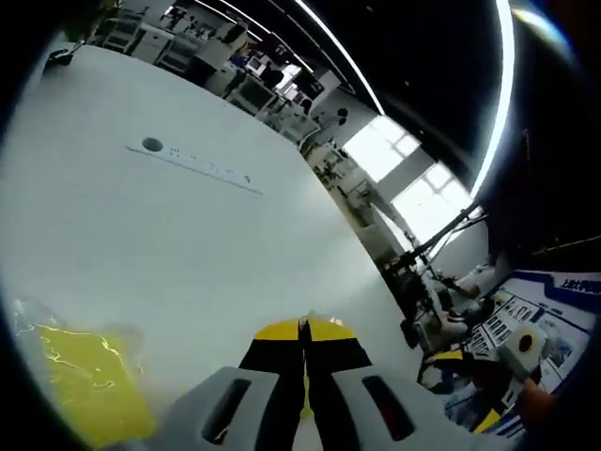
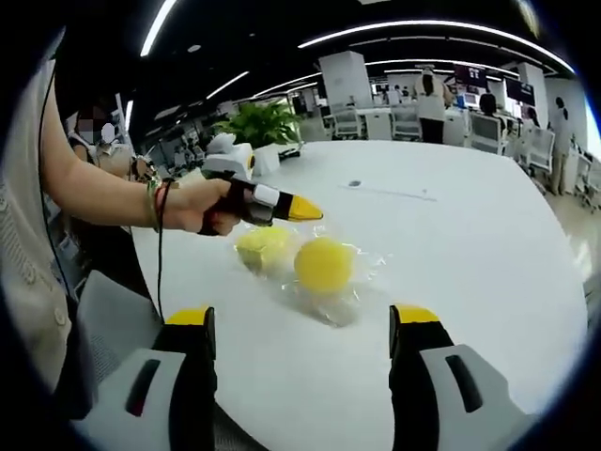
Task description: Compare the silicone blocks by pressing each to a similar depth, holding the contact briefly, and releasing to observe deformation and rebound differences across the visible hardness samples.
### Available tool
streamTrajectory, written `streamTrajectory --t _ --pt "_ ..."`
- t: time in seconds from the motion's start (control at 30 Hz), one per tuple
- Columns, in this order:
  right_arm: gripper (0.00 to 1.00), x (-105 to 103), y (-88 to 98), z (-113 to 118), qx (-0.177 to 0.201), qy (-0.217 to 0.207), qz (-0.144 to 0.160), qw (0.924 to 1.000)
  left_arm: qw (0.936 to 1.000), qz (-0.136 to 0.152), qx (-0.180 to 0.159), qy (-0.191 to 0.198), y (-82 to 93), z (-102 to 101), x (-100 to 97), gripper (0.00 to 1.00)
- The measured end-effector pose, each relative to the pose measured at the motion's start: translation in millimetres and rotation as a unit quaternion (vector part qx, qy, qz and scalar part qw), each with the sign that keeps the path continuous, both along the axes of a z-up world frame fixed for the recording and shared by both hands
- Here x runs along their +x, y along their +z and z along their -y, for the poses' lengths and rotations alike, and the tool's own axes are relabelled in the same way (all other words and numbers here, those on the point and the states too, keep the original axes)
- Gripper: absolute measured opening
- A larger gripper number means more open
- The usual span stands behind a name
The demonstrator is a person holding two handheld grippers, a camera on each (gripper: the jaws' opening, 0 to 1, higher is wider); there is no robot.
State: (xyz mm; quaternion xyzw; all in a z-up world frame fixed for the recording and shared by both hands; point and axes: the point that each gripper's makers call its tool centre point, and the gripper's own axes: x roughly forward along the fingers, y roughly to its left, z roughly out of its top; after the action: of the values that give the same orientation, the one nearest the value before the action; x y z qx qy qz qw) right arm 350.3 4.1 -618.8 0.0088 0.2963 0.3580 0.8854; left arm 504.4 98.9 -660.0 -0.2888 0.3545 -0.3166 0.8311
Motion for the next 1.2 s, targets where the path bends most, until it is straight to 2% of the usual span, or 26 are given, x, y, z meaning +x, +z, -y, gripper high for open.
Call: streamTrajectory --t 0.27,0.5,0.83,1.2 --pt "0.69 -2 -6.1 3 0.002 -0.008 -0.009 0.9999 0.9995 -0.019 0.023 0.012 -27.9 -4 11.7 0.00" --pt "0.69 0 -10.6 5 0.002 -0.012 -0.017 0.9998 0.9988 -0.031 0.035 0.017 -43.8 -10 20.2 0.00" --pt "0.69 2 -11.5 5 0.000 -0.011 -0.017 0.9998 0.9979 -0.044 0.043 0.022 -57.2 -11 23.9 0.00" --pt "0.68 -1 -12.7 7 0.000 -0.015 -0.020 0.9997 0.9957 -0.048 0.075 0.026 -69.7 -15 24.5 0.00"
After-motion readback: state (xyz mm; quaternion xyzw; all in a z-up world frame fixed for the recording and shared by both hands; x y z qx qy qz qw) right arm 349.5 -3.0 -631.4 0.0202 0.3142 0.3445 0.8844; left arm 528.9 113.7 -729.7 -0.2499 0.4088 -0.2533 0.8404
